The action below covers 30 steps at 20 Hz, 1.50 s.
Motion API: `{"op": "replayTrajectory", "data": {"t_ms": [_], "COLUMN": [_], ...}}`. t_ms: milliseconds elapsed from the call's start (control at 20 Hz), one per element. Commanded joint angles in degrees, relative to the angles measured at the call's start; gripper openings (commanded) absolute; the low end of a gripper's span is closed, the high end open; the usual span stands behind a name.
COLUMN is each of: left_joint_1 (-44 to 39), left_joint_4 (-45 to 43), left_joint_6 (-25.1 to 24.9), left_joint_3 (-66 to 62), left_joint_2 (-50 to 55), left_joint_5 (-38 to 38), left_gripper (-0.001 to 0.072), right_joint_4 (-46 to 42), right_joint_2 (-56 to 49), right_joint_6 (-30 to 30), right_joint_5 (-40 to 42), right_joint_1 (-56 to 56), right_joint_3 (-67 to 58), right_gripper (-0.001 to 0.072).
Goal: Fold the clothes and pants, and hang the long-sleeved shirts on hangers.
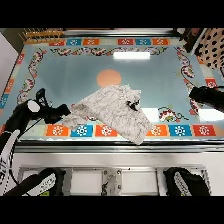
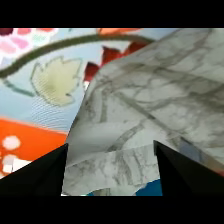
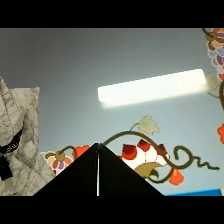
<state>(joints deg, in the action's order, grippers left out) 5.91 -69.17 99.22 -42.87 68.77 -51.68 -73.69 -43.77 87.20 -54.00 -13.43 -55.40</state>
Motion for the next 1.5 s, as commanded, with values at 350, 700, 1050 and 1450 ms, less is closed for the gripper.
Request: {"op": "replayTrajectory", "data": {"t_ms": [350,700,1050,1450], "left_joint_1": [-1.09,-0.11,-0.11,-0.09], "left_joint_4": [8.57,8.52,8.70,8.68], "left_joint_6": [-8.13,-10.56,-10.97,-10.97], "left_joint_3": [-3.52,-7.43,-7.41,-7.43], "left_joint_2": [13.20,13.14,13.16,13.14], "left_joint_5": [-0.20,-1.92,-2.32,-2.14], "left_gripper": [0.0008,0.0008,0.0008,0.0008], "right_joint_4": [13.94,13.99,17.40,18.05], "right_joint_2": [-18.01,-51.10,-74.75,-77.75], "right_joint_6": [-7.96,-7.98,-7.93,-7.93], "right_joint_5": [-4.55,-4.50,-4.42,1.75], "right_joint_1": [5.99,15.63,20.92,22.84], "right_joint_3": [-5.68,-29.64,-51.06,-54.64], "right_gripper": [0.0029,0.0605,0.0605,0.0061]}}
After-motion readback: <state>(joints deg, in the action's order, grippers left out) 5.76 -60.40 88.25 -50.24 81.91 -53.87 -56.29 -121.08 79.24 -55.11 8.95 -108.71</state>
